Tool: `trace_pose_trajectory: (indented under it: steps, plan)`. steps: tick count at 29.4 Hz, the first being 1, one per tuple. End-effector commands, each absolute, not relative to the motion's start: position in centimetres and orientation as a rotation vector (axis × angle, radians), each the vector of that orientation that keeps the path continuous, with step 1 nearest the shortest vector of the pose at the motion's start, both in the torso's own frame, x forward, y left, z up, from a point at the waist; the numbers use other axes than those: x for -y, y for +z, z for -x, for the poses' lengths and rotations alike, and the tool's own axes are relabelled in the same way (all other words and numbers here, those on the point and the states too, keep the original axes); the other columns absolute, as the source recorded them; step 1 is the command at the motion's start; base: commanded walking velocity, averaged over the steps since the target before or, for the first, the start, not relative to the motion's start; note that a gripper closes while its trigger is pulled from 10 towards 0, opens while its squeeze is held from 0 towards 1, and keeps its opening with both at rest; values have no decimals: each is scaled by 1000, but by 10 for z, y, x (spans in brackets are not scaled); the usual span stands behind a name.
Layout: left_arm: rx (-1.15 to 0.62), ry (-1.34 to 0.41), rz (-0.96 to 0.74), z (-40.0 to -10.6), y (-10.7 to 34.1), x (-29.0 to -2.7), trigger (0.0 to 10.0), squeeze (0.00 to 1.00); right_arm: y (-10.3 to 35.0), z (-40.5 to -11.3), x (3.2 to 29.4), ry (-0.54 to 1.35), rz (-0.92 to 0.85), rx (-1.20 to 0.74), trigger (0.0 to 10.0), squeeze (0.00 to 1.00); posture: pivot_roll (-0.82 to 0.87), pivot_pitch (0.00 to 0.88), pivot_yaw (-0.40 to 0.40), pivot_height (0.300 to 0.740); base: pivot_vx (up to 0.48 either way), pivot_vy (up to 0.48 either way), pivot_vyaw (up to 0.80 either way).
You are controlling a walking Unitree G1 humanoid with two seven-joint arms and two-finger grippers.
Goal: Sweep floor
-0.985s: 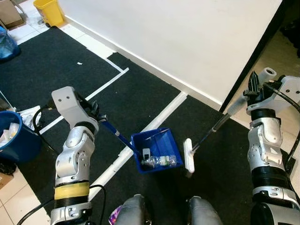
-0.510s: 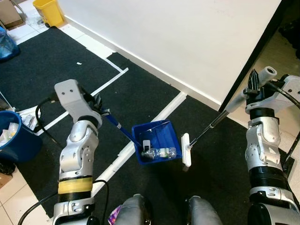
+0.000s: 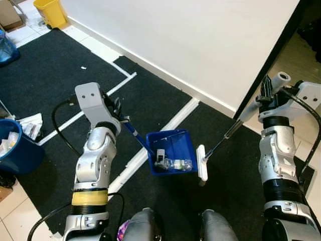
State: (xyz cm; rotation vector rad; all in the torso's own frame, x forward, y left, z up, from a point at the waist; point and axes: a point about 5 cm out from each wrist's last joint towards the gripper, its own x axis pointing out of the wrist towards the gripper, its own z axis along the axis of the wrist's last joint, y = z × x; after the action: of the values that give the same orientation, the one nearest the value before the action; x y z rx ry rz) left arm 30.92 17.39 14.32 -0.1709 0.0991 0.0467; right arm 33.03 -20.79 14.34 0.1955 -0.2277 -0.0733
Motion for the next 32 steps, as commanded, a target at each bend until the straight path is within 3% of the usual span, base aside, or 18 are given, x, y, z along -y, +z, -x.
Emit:
trace_pose_trajectory:
  steps: [1,25,32]
  plan:
    - [-27,33,165,-310,156,-169,10000,0,150,-332,204,-65,-199,259,10000,0,43,76,1,740,0,0,0]
    - [4,49,117,-309,157,-166,10000,0,148,-335,197,-31,-177,246,10000,0,50,57,-14,740,0,0,0]
    - [7,43,116,-308,155,-165,10000,0,148,-335,197,-27,-168,244,10000,0,48,47,-13,740,339,0,0]
